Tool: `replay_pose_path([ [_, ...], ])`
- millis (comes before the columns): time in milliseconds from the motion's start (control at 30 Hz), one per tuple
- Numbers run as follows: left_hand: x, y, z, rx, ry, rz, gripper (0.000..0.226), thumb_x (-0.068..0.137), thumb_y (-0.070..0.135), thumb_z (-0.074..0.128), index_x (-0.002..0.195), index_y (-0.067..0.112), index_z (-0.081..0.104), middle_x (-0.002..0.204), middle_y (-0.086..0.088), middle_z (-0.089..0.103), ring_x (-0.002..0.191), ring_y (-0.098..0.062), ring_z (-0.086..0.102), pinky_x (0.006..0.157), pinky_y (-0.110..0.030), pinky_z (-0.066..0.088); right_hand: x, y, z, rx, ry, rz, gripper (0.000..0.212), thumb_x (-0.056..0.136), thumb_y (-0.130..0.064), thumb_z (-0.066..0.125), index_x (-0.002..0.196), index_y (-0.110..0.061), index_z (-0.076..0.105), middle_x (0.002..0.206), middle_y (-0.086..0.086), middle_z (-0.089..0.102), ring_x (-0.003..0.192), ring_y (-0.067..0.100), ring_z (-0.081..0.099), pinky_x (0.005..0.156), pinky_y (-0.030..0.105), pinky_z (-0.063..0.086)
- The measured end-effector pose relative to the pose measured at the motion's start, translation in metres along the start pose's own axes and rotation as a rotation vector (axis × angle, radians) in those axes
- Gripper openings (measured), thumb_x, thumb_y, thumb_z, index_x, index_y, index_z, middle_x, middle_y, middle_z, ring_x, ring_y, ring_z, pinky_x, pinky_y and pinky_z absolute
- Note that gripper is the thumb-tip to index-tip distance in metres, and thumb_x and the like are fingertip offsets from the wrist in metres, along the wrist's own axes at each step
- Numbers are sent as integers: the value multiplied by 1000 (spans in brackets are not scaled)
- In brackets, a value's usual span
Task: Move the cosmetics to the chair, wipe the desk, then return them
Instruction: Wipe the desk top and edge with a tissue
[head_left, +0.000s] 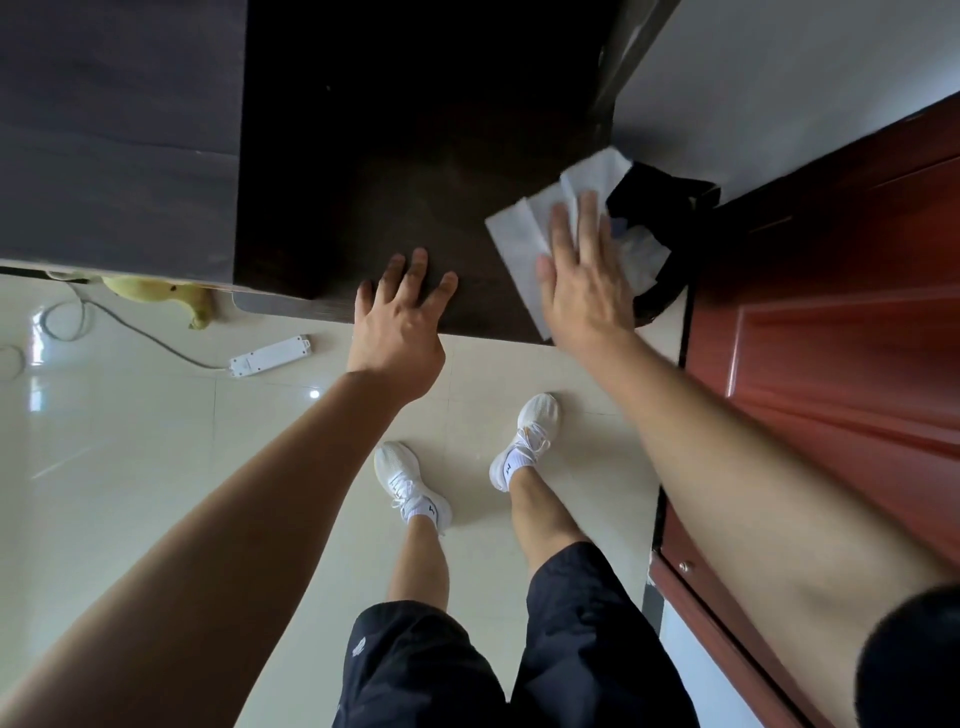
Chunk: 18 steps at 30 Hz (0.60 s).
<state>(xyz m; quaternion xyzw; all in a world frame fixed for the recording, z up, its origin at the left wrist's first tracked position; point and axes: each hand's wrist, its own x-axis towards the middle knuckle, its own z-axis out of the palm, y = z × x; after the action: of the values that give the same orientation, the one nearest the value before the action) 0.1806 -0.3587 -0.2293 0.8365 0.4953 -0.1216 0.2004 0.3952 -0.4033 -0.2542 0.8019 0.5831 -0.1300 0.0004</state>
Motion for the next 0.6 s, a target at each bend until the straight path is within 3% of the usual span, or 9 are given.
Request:
replay_pose_path([
  [133, 1, -2, -6, 5, -26, 25, 68, 91, 14, 50, 154, 27, 30, 166, -10, 13, 151, -32, 12, 120, -49, 18, -61, -9, 19, 70, 35, -32, 52, 110, -37, 34, 155, -11, 37, 164, 23, 21, 149, 45, 26, 122, 50, 27],
  [200, 1, -7, -8, -2, -44, 49, 67, 91, 13, 50, 154, 27, 32, 166, -9, 14, 151, -31, 13, 120, -49, 19, -73, -12, 22, 117, 16, -9, 51, 108, -39, 40, 152, -13, 43, 163, 21, 25, 148, 44, 28, 119, 48, 33],
  [267, -1, -13, -12, -15, -64, 73, 64, 91, 11, 49, 152, 26, 36, 165, -8, 18, 150, -30, 15, 119, -49, 22, -78, -17, 19, 187, 21, 33, 44, 104, -36, 49, 142, -14, 53, 158, 18, 34, 143, 42, 37, 109, 44, 45],
  [367, -12, -21, -23, -34, -60, 99, 62, 90, 9, 50, 149, 24, 42, 161, -8, 29, 148, -30, 21, 116, -48, 26, -79, -24, 9, 262, 69, 117, 25, 97, -20, 61, 117, -6, 66, 134, 20, 54, 122, 40, 54, 87, 45, 58],
  [467, -31, -28, -39, -37, -2, 153, 64, 87, 2, 53, 147, 21, 44, 159, -8, 31, 148, -31, 23, 114, -50, 30, -82, -30, -10, 349, 99, 231, 20, 94, -12, 62, 108, 1, 67, 115, 22, 59, 108, 41, 57, 78, 46, 55],
  [600, -58, -38, -77, -29, 91, 228, 67, 86, 1, 54, 149, 20, 41, 163, -9, 25, 150, -33, 19, 115, -51, 29, -92, -50, -56, 542, 237, 292, 17, 96, -17, 62, 106, -3, 65, 111, 14, 57, 99, 30, 58, 79, 32, 46],
])
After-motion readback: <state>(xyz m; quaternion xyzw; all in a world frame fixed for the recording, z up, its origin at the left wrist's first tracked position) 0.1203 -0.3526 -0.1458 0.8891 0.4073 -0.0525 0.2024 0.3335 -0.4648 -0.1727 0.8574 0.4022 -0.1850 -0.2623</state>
